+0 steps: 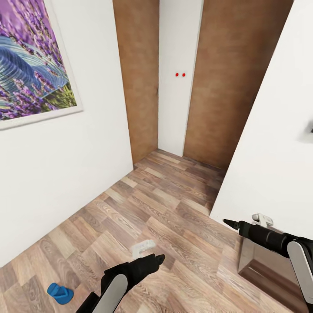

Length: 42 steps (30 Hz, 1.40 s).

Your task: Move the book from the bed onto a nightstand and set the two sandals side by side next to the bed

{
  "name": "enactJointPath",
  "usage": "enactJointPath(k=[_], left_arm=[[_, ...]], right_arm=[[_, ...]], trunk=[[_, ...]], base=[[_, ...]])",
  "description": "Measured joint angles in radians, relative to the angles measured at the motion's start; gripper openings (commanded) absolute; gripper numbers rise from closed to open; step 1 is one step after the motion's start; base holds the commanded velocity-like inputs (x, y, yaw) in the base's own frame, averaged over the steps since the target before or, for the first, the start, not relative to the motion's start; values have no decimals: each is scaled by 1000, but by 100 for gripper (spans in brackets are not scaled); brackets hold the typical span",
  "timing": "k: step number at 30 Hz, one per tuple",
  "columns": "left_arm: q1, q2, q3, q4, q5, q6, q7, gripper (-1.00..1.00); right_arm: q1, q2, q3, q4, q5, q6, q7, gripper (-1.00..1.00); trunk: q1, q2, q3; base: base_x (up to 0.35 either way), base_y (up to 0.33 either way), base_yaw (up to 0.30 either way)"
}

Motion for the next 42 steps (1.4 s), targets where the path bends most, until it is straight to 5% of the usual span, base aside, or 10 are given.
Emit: enactJointPath(k=[42], left_arm=[[0, 0, 1, 11, 1, 0, 0, 100]], right_arm=[[0, -2, -3, 0, 0, 0, 0, 100]], trunk=[[0, 0, 0]], base=[[0, 8, -286]])
